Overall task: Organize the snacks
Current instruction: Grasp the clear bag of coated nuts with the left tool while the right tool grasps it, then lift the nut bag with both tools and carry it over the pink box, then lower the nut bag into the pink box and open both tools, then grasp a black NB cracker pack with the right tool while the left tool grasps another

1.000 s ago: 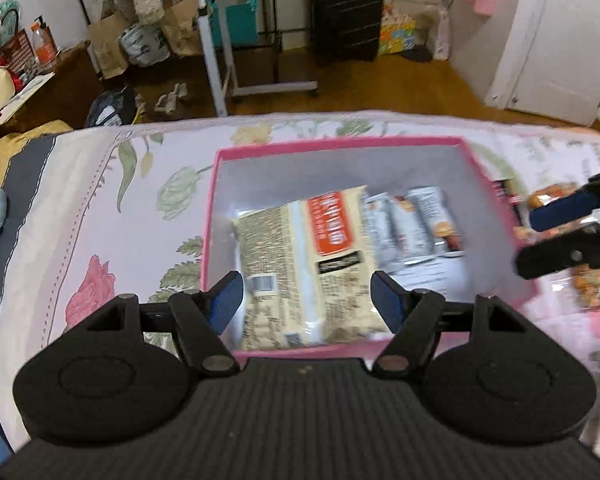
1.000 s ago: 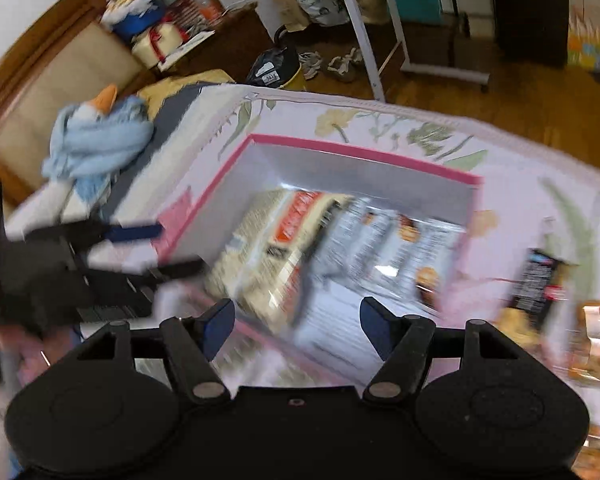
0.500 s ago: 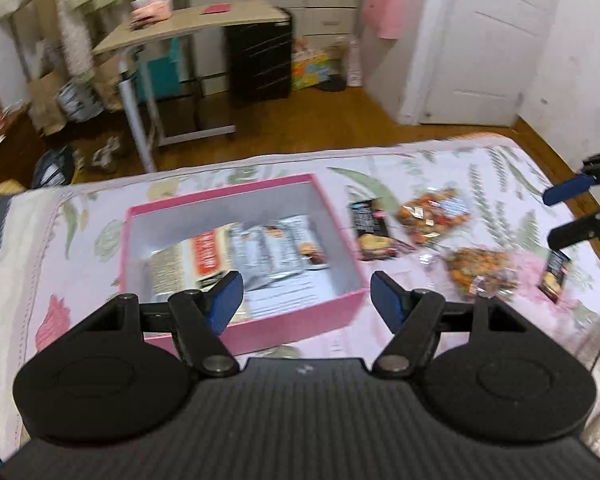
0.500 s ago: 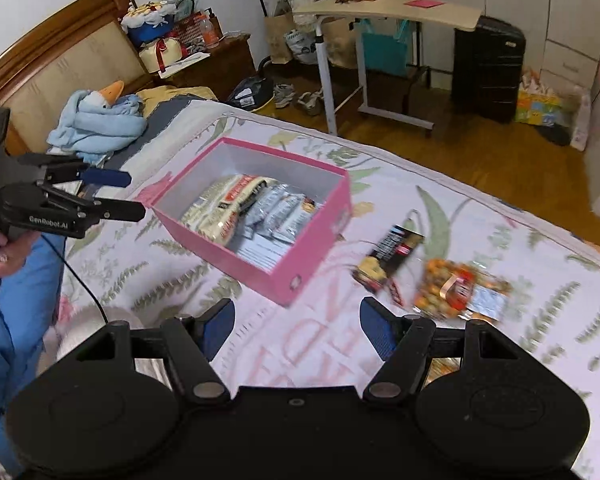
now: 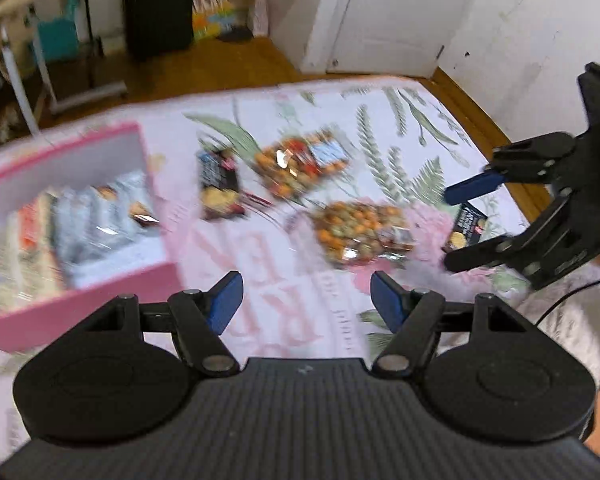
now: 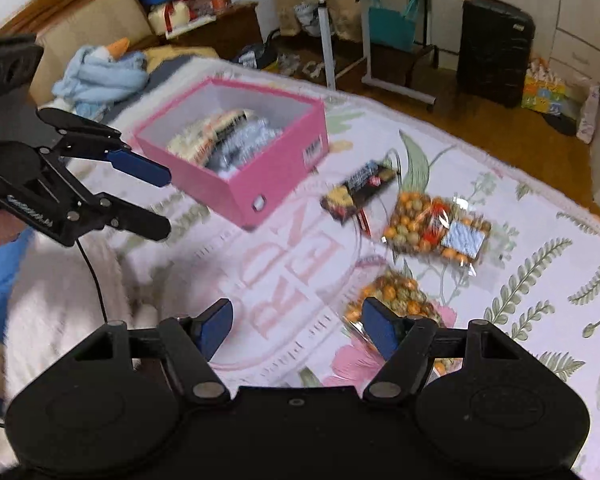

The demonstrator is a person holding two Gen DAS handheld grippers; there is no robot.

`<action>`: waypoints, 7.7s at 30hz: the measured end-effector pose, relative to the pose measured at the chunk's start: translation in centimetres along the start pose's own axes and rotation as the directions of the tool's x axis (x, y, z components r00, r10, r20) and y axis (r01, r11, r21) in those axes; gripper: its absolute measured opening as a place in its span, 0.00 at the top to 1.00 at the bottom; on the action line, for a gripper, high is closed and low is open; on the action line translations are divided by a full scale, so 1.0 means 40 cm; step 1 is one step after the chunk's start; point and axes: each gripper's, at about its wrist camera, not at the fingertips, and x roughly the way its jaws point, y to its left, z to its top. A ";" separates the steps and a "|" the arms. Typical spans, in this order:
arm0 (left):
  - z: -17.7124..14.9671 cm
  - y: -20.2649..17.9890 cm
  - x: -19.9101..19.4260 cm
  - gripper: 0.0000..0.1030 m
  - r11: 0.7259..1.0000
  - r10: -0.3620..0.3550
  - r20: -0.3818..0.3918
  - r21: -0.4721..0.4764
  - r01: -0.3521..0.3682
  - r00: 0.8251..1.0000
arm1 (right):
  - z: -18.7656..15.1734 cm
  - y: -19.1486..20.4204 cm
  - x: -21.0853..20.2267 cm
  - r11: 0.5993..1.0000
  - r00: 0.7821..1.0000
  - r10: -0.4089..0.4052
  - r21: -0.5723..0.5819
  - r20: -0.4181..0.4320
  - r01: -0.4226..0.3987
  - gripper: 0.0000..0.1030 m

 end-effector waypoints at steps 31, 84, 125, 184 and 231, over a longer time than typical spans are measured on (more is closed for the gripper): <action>-0.061 0.000 0.515 0.38 0.875 -0.159 -0.067 -0.472 0.109 0.985 | -0.146 -0.218 0.345 0.961 0.987 -0.144 -0.250 -0.076 0.121 0.00; -0.133 -0.073 0.345 0.45 0.925 -0.007 -0.024 -0.379 -0.003 1.000 | -0.142 0.017 0.289 0.976 0.987 -0.106 0.180 -0.124 0.127 0.15; -0.077 0.350 -0.153 0.45 0.877 0.260 0.348 -0.476 -0.070 0.900 | 0.370 0.419 0.289 0.856 0.938 -0.103 -0.451 0.331 0.253 0.15; -0.005 0.067 -0.061 0.44 0.966 0.164 0.212 -0.232 -0.113 0.964 | 0.042 -0.099 -0.044 0.913 0.980 -0.173 0.388 0.099 0.122 0.19; 0.147 0.213 0.606 0.51 0.915 0.367 0.050 -0.202 -0.351 0.929 | -0.265 -0.421 0.235 0.701 0.885 -0.410 0.545 -0.219 0.460 0.47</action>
